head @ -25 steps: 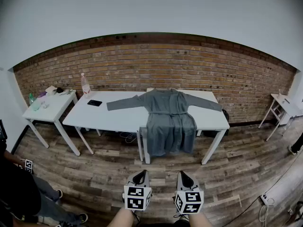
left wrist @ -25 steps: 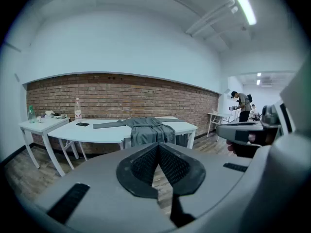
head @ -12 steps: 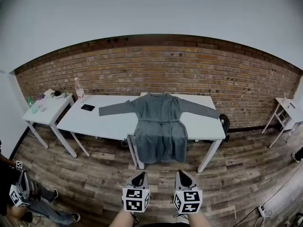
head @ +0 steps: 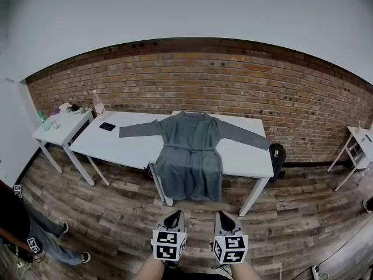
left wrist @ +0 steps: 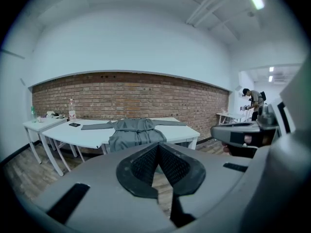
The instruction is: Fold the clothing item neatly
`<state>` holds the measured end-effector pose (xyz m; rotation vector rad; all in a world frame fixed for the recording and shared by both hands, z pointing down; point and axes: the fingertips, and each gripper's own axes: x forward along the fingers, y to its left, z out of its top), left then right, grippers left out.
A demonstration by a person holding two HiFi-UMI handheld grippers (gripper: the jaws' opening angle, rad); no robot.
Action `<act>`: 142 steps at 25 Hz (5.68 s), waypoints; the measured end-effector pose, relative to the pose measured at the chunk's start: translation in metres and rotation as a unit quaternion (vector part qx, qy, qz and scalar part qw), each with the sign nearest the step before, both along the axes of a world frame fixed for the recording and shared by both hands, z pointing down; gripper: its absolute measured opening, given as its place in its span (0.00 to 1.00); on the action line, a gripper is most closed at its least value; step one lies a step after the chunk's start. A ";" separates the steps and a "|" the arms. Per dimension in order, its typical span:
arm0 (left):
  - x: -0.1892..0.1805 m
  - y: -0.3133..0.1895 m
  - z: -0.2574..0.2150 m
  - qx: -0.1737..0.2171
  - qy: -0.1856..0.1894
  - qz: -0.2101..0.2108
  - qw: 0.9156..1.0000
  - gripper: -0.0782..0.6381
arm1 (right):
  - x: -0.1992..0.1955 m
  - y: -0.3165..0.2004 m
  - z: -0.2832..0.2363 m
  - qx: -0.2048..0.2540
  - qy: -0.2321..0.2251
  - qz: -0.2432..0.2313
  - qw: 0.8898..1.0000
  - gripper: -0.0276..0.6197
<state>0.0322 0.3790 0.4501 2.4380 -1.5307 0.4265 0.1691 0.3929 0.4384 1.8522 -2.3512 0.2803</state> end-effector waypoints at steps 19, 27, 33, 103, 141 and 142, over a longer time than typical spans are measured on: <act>0.054 -0.144 0.010 0.002 0.007 0.047 0.999 0.10 | 0.041 -0.120 0.022 -0.022 0.008 0.035 0.999 0.03; 0.018 -0.258 0.014 -0.010 0.027 0.039 0.999 0.10 | 0.012 -0.224 0.027 -0.034 0.018 0.035 0.999 0.03; -0.011 -0.343 0.014 -0.017 0.027 0.041 0.999 0.10 | -0.011 -0.308 0.019 -0.025 0.004 0.046 0.999 0.03; 0.155 -0.539 0.060 -0.108 -0.051 0.070 0.990 0.10 | 0.429 -0.489 0.201 -0.296 0.065 0.300 0.904 0.11; -0.246 -0.582 0.086 -0.114 -0.013 -0.105 0.988 0.10 | -0.095 -0.732 0.180 -0.204 0.157 -0.008 0.966 0.12; -0.252 -0.585 0.088 -0.118 -0.011 -0.111 0.987 0.10 | -0.106 -0.728 0.186 -0.216 0.136 -0.025 0.967 0.19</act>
